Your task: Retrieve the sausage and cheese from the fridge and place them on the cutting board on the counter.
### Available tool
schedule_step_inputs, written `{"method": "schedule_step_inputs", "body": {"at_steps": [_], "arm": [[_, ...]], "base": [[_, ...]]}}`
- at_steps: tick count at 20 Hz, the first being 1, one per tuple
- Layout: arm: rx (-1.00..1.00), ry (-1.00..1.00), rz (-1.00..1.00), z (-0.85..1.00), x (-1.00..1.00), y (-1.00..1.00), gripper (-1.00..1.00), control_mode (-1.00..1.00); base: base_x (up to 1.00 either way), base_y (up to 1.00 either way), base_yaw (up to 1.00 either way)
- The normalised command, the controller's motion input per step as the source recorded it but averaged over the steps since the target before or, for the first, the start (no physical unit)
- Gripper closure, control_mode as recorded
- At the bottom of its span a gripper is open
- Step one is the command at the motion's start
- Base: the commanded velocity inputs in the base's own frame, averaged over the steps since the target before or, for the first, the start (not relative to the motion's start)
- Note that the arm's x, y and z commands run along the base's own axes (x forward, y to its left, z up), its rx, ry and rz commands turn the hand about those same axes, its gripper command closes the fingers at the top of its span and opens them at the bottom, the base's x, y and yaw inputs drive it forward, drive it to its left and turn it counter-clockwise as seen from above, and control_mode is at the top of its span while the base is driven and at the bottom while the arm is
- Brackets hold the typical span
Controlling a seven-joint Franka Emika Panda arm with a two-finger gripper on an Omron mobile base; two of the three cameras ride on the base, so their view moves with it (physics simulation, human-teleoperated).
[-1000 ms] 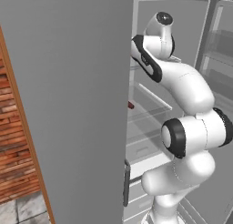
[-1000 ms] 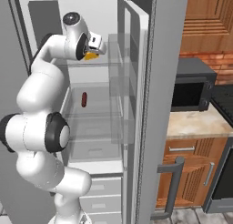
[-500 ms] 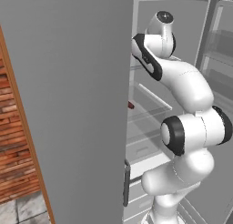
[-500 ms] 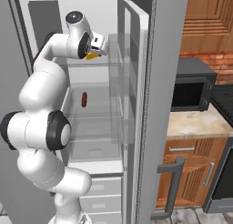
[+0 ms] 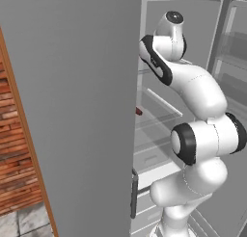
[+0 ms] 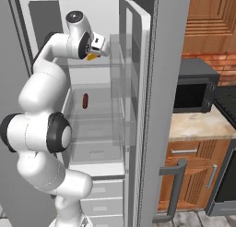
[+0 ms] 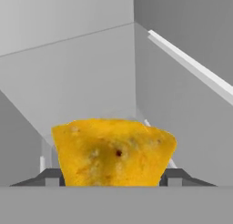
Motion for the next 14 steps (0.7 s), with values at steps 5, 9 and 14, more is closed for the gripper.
{"method": "schedule_step_inputs", "body": {"at_steps": [5,9,14], "arm": [[0.02,0.0,0.0,-0.01,-0.09,-0.15,1.0,-1.0],[0.06,-0.02,0.0,0.0,-0.83,-0.29,1.0,-1.0],[0.02,-0.16,0.05,0.31,-1.0,-0.24,1.0,-1.0]], "base": [[0.0,0.0,0.0],[0.0,0.0,0.0],[0.0,0.0,0.0]]}}
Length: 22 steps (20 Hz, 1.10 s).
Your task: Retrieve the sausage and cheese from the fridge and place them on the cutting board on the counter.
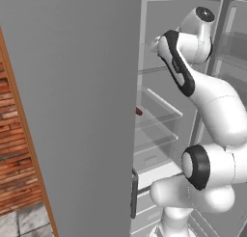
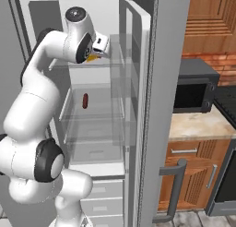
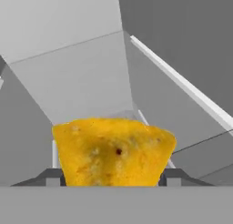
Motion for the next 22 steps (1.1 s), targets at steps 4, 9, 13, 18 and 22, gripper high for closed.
{"method": "schedule_step_inputs", "body": {"at_steps": [4,9,13,18,22], "arm": [[-0.04,-0.18,0.11,0.19,-1.0,-0.03,1.0,-1.0],[-0.12,-0.08,0.11,0.08,-1.0,0.0,1.0,-1.0],[-0.15,-0.05,0.08,0.35,-1.0,0.0,1.0,-1.0],[-0.15,0.0,0.0,0.59,-1.0,0.0,1.0,-1.0],[-0.18,0.0,0.0,0.16,-1.0,0.0,1.0,-1.0]], "base": [[0.0,0.0,0.0],[0.0,0.0,0.0],[0.0,0.0,0.0],[0.0,0.0,0.0],[0.0,0.0,0.0]]}}
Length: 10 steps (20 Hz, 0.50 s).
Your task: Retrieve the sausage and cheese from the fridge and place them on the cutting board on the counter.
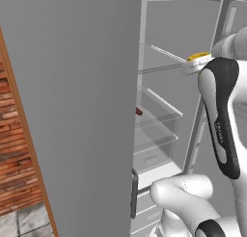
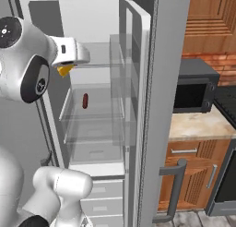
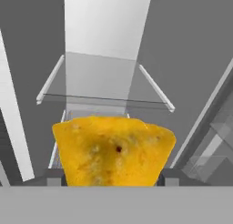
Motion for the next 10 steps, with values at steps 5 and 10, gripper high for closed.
{"method": "schedule_step_inputs", "body": {"at_steps": [5,10], "arm": [[-0.14,0.08,0.0,-0.08,-1.0,0.0,1.0,-1.0],[-0.01,0.08,0.0,-0.12,-0.87,0.0,1.0,-1.0]], "base": [[0.0,0.0,0.0],[0.0,0.0,0.0]]}}
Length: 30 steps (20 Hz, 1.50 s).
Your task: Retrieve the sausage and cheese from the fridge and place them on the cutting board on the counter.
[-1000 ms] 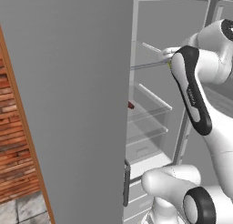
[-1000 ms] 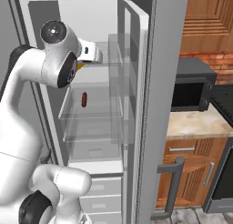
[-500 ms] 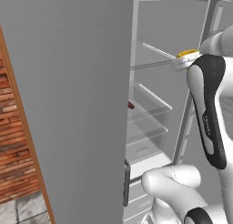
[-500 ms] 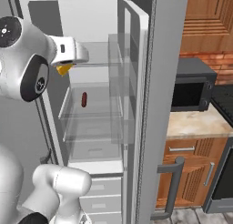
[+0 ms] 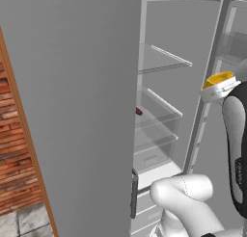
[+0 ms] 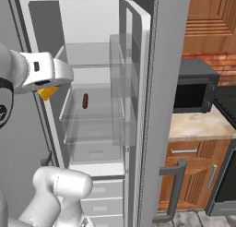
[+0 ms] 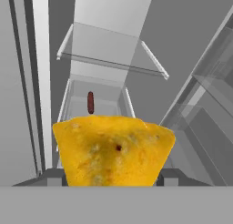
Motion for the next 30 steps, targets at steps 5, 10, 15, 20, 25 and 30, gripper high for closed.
{"method": "schedule_step_inputs", "body": {"at_steps": [5,10,15,20,25,30], "arm": [[0.0,0.14,0.0,-0.15,-0.56,0.0,1.0,-1.0],[0.0,0.13,0.0,-0.34,-0.43,0.08,1.0,-1.0],[0.0,0.12,0.0,-0.19,-0.02,0.12,1.0,-1.0],[0.0,0.06,0.0,-0.02,0.0,0.04,1.0,1.0],[0.0,0.0,0.0,0.0,0.0,0.0,1.0,1.0],[0.0,0.0,0.0,0.0,0.0,0.0,1.0,1.0]], "base": [[0.0,0.0,0.0],[0.0,0.0,0.0],[0.0,0.0,0.0],[0.0,0.01,0.0],[0.0,0.0,0.0],[0.0,0.0,0.0]]}}
